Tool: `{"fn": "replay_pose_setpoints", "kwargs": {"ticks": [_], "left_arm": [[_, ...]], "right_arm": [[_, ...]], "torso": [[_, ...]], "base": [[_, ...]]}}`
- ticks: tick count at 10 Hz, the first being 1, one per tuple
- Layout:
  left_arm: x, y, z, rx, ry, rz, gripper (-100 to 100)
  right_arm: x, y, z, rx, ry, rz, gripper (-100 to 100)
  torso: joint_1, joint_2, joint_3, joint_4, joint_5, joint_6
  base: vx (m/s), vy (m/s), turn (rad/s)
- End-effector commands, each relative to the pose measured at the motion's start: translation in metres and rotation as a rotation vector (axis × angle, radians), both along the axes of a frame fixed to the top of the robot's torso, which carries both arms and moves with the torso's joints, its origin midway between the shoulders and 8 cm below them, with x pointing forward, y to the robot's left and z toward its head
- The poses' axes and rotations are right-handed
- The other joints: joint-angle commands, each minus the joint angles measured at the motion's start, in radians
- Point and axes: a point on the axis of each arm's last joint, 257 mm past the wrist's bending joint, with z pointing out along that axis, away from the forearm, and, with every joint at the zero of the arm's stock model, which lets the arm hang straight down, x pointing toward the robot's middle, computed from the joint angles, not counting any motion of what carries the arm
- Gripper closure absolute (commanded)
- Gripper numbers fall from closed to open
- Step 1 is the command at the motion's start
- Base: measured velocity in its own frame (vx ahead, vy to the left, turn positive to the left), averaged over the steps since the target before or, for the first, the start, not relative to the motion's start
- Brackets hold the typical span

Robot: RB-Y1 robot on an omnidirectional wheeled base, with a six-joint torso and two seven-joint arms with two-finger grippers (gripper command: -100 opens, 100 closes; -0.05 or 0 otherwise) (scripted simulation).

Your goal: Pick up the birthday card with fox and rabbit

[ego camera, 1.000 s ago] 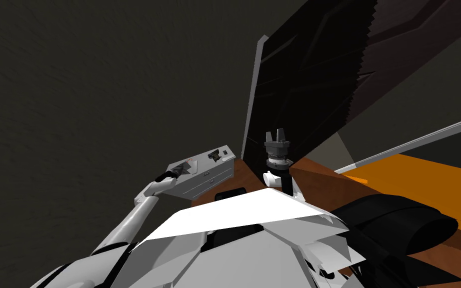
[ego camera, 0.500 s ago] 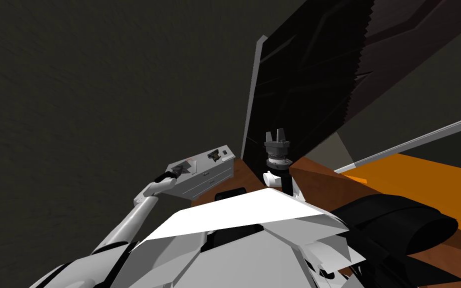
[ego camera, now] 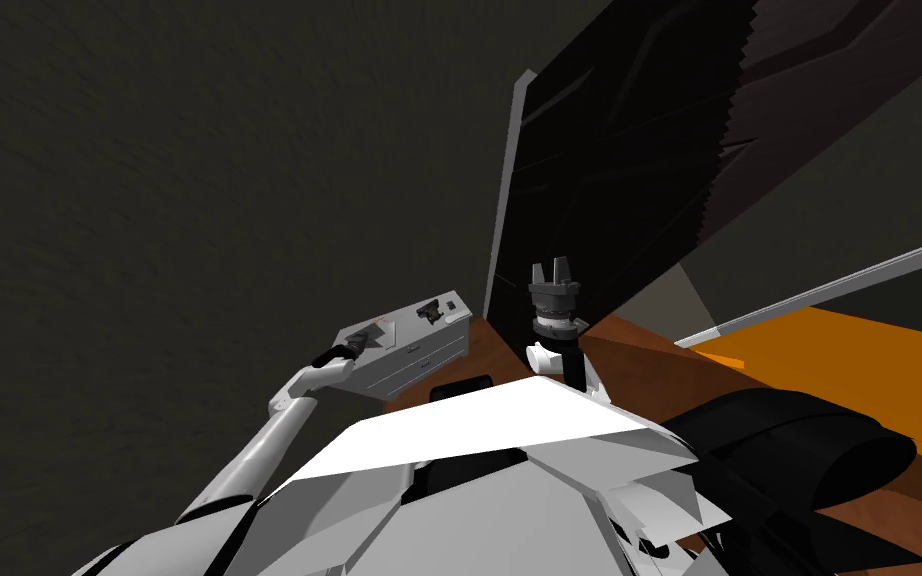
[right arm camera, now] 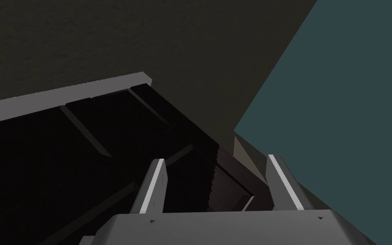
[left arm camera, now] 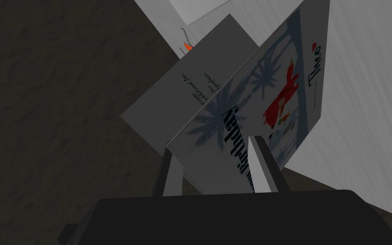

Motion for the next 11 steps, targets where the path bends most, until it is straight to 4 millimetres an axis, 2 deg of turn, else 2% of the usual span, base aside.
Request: {"fn": "replay_pose_setpoints", "kwargs": {"ticks": [1, 2, 3, 4, 5, 6, 7, 8, 9, 10, 11], "left_arm": [[0.001, -0.012, 0.000, 0.002, 0.000, -0.014, 100], [-0.007, -0.022, -0.007, -0.006, 0.016, -0.014, 100], [-0.004, -0.025, -0.001, 0.001, 0.006, -0.025, 100], [-0.016, -0.031, -0.012, -0.010, 0.029, -0.015, 100], [-0.011, -0.036, -0.004, 0.001, 0.013, -0.030, 100], [-0.023, -0.041, -0.014, -0.008, 0.037, -0.018, 100], [-0.016, -0.049, -0.002, 0.001, 0.011, -0.039, 100], [-0.027, -0.054, -0.010, -0.003, 0.032, -0.026, 100], [-0.022, -0.060, 0.000, 0.001, 0.011, -0.042, 100], [-0.033, -0.065, -0.007, 0.000, 0.027, -0.030, 100], [-0.028, -0.071, 0.002, 0.001, 0.008, -0.043, 100]], "right_arm": [[0.000, 0.000, 0.000, 0.000, 0.000, 0.000, 0], [0.000, 0.000, 0.000, 0.000, 0.000, 0.000, 0], [0.000, 0.000, 0.000, 0.000, 0.000, 0.000, 0], [0.000, 0.000, 0.000, 0.000, 0.000, 0.000, 0], [0.000, 0.000, 0.000, 0.000, 0.000, 0.000, 0], [0.000, 0.000, 0.000, 0.000, 0.000, 0.000, 0], [0.000, 0.000, 0.000, 0.000, 0.000, 0.000, 0], [0.000, 0.000, 0.000, 0.000, 0.000, 0.000, 0], [0.000, 0.000, 0.000, 0.000, 0.000, 0.000, 0], [0.000, 0.000, 0.000, 0.000, 0.000, 0.000, 0], [0.000, 0.000, 0.000, 0.000, 0.000, 0.000, 0]], "torso": [[0.000, 0.000, 0.000, 0.000, 0.000, 0.000], [0.001, -0.001, 0.000, 0.000, 0.001, 0.001], [0.002, -0.001, -0.001, -0.001, 0.002, 0.001], [0.002, -0.002, -0.002, -0.002, 0.003, 0.002], [0.003, -0.002, -0.003, -0.004, 0.004, 0.001], [0.003, -0.003, -0.003, -0.004, 0.005, 0.002], [0.004, -0.003, -0.004, -0.004, 0.006, 0.001], [0.004, -0.004, -0.004, -0.004, 0.006, 0.002], [0.004, -0.004, -0.004, -0.004, 0.006, 0.001], [0.004, -0.004, -0.004, -0.004, 0.006, 0.002], [0.004, -0.003, -0.004, -0.004, 0.006, 0.002]], "base": [[0.038, 0.060, 0.028], [0.036, 0.055, 0.032], [0.023, 0.038, 0.015], [0.028, 0.048, 0.028], [0.023, 0.041, 0.015], [0.031, 0.051, 0.031], [0.024, 0.039, 0.018], [0.028, 0.041, 0.024], [0.022, 0.040, 0.029], [0.031, 0.046, 0.021], [0.028, 0.040, 0.024]]}}
